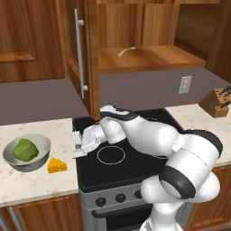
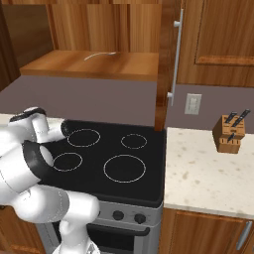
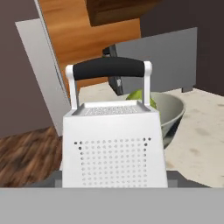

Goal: Pick the cheese from the fridge and the cheese grater from the cabinet and place them next to the salad bowl.

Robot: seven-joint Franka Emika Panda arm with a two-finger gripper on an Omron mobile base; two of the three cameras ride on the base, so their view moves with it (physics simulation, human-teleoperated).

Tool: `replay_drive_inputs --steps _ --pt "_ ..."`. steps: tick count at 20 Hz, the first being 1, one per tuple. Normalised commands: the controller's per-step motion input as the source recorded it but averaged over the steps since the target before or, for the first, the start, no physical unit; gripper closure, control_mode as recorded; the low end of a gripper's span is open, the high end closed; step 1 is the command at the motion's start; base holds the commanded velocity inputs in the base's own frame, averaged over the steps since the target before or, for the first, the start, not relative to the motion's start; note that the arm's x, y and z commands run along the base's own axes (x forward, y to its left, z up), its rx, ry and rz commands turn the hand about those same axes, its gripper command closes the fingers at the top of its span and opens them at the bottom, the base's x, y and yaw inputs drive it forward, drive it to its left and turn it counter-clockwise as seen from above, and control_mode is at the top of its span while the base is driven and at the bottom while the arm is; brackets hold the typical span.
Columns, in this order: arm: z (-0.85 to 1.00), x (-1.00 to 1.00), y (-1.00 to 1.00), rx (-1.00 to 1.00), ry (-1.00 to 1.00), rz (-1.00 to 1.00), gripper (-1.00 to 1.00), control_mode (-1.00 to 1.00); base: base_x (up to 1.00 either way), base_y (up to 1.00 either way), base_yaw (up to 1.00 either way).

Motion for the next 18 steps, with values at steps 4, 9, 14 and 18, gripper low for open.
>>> replay_drive_inputs --steps 4,9,14,18 --pt "-0.06 0.47 0.09 0.0 -0.02 0.0 1.0 -1.0 0.0 0.0 0.0" --pt "-0.1 0.37 0.13 0.0 -0.01 0.0 1.0 -1.0 0.0 0.0 0.0" --pt "-0.31 0.17 0.15 0.02 0.0 0.04 1.0 -1.0 0.0 0.0 0.0" --pt "-0.23 0.14 0.24 0.0 0.0 0.04 1.0 -1.0 0.0 0.0 0.0"
